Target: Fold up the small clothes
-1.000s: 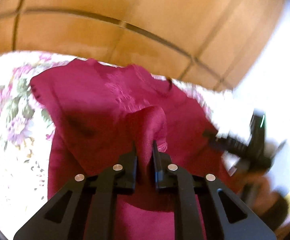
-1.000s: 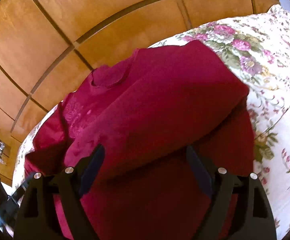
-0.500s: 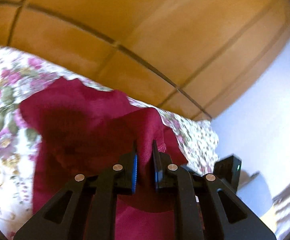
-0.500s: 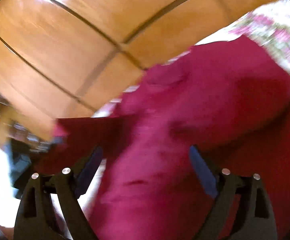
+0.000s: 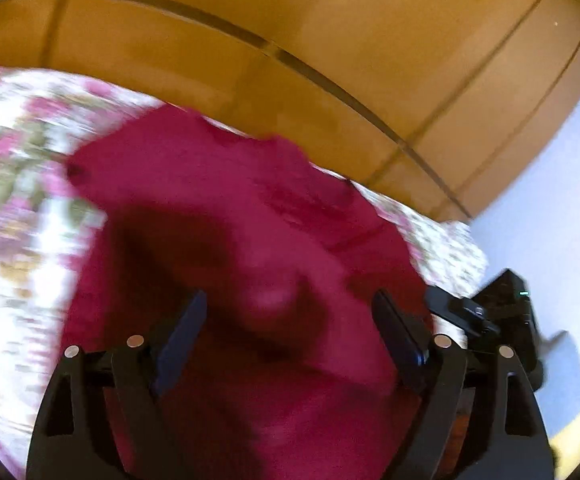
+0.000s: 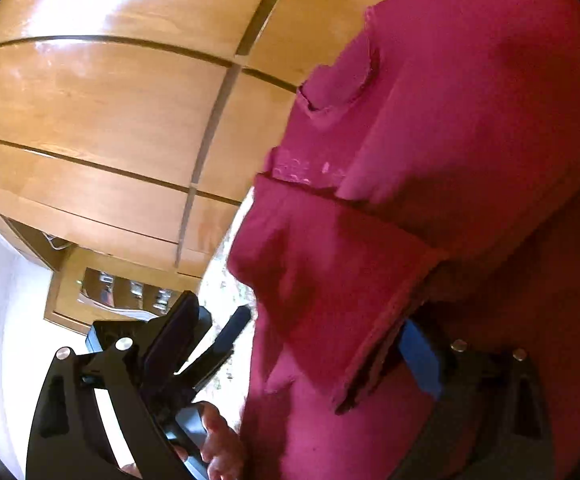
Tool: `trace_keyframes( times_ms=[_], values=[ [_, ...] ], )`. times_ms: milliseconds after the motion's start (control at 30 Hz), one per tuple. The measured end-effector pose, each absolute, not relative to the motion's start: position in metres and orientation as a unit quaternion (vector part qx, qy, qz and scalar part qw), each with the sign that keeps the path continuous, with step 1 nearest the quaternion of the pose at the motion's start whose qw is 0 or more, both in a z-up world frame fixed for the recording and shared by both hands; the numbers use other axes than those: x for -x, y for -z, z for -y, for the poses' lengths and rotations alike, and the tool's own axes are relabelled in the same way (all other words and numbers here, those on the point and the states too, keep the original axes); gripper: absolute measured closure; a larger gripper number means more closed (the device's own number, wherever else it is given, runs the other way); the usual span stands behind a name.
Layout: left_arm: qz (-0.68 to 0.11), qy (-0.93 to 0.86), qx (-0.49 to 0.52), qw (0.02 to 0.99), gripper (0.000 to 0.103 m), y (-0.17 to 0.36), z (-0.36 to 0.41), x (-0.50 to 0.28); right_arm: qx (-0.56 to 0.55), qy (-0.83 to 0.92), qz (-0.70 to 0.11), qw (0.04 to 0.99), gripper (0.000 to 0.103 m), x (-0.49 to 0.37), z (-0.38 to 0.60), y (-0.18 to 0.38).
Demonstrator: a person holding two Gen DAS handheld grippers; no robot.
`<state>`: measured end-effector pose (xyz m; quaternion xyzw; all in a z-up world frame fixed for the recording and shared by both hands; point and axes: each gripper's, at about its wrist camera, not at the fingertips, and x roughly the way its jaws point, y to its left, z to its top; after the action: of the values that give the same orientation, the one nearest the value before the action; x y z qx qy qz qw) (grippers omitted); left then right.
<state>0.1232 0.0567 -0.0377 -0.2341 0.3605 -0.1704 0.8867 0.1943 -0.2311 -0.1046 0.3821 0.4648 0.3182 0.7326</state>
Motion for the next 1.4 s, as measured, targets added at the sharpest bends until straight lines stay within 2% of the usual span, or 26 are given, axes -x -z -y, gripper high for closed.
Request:
trace_keyframes(
  times_ms=[33, 67, 100, 133, 200, 300, 600, 800, 867, 900, 933, 967, 1033, 1067, 1100, 1300, 1400],
  values=[
    [-0.347, 0.141, 0.22, 0.901, 0.019, 0.037, -0.069, -0.118, -0.359, -0.313, -0.467, 0.745, 0.015, -0.193, 0.225, 0.101],
    [-0.338, 0.115, 0.205, 0.912, 0.019, 0.038, -0.077, -0.114, -0.34, -0.307, -0.469, 0.755, 0.022, -0.192, 0.221, 0.1],
    [-0.332, 0.078, 0.18, 0.922, 0.019, 0.038, -0.085, -0.111, -0.313, -0.299, -0.472, 0.768, 0.042, -0.192, 0.216, 0.099],
    [-0.335, 0.06, 0.167, 0.926, 0.019, 0.04, -0.09, -0.111, -0.286, -0.295, -0.475, 0.778, 0.073, -0.192, 0.21, 0.098],
    [-0.352, 0.039, 0.148, 0.923, 0.019, 0.049, -0.099, -0.115, -0.235, -0.292, -0.484, 0.791, 0.096, -0.197, 0.205, 0.1],
    [-0.371, 0.04, 0.169, 0.912, 0.019, 0.058, -0.105, -0.122, -0.207, -0.269, -0.47, 0.815, 0.098, -0.201, 0.21, 0.09],
    [-0.395, -0.007, 0.154, 0.906, 0.019, 0.065, -0.108, -0.168, -0.112, -0.17, -0.363, 0.909, 0.098, -0.252, 0.245, 0.04],
    [-0.425, -0.059, 0.126, 0.895, 0.019, 0.08, -0.109, -0.212, -0.144, -0.143, -0.394, 0.896, 0.097, -0.286, 0.269, 0.081],
    [-0.425, -0.071, 0.156, 0.889, 0.019, 0.085, -0.119, -0.219, -0.173, -0.14, -0.4, 0.889, 0.09, -0.289, 0.278, 0.095],
    [-0.416, -0.075, 0.167, 0.891, 0.019, 0.087, -0.123, -0.22, -0.183, -0.133, -0.4, 0.888, 0.08, -0.29, 0.282, 0.098],
    [-0.408, -0.078, 0.173, 0.893, 0.019, 0.087, -0.126, -0.218, -0.19, -0.129, -0.399, 0.888, 0.064, -0.29, 0.285, 0.099],
    [-0.401, -0.076, 0.183, 0.894, 0.019, 0.088, -0.13, -0.215, -0.198, -0.131, -0.394, 0.888, 0.058, -0.289, 0.289, 0.098],
    [-0.391, -0.068, 0.209, 0.894, 0.019, 0.09, -0.14, -0.211, -0.193, -0.134, -0.386, 0.892, 0.038, -0.287, 0.289, 0.096],
    [-0.387, -0.066, 0.219, 0.893, 0.019, 0.091, -0.143, -0.209, -0.185, -0.125, -0.384, 0.896, 0.032, -0.285, 0.288, 0.096],
    [-0.383, -0.066, 0.227, 0.893, 0.019, 0.091, -0.146, -0.207, -0.181, -0.121, -0.383, 0.898, 0.028, -0.283, 0.288, 0.094],
    [-0.368, -0.069, 0.259, 0.89, 0.019, 0.091, -0.159, -0.195, -0.171, -0.072, -0.39, 0.902, 0.027, -0.275, 0.289, 0.094],
    [-0.363, -0.076, 0.268, 0.889, 0.019, 0.09, -0.162, -0.189, -0.159, -0.067, -0.39, 0.905, 0.022, -0.271, 0.287, 0.091]
  ],
)
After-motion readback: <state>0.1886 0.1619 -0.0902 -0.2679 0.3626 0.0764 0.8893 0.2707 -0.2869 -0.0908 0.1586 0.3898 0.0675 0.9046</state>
